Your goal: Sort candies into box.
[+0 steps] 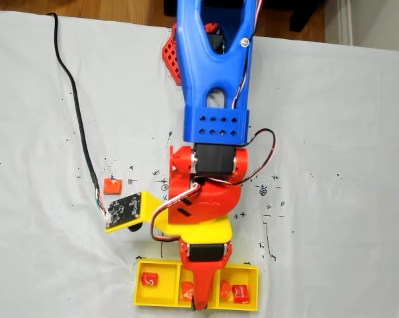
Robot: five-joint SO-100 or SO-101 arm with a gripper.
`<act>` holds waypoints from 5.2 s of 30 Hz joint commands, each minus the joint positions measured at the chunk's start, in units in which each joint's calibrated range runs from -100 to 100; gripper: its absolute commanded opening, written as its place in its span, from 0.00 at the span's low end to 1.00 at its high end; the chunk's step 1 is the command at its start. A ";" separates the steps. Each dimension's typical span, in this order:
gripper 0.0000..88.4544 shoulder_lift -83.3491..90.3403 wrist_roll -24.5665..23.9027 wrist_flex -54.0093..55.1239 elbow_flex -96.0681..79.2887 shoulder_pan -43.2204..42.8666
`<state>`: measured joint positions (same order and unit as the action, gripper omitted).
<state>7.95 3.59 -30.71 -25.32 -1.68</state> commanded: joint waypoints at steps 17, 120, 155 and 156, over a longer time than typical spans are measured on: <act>0.00 11.05 5.67 -26.80 13.99 6.48; 0.00 -2.86 20.81 -25.73 11.17 22.51; 0.00 -1.00 -0.24 -10.91 14.81 6.66; 0.00 -2.52 -0.34 -11.49 16.17 6.66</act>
<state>7.78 3.59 -41.75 -14.80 5.74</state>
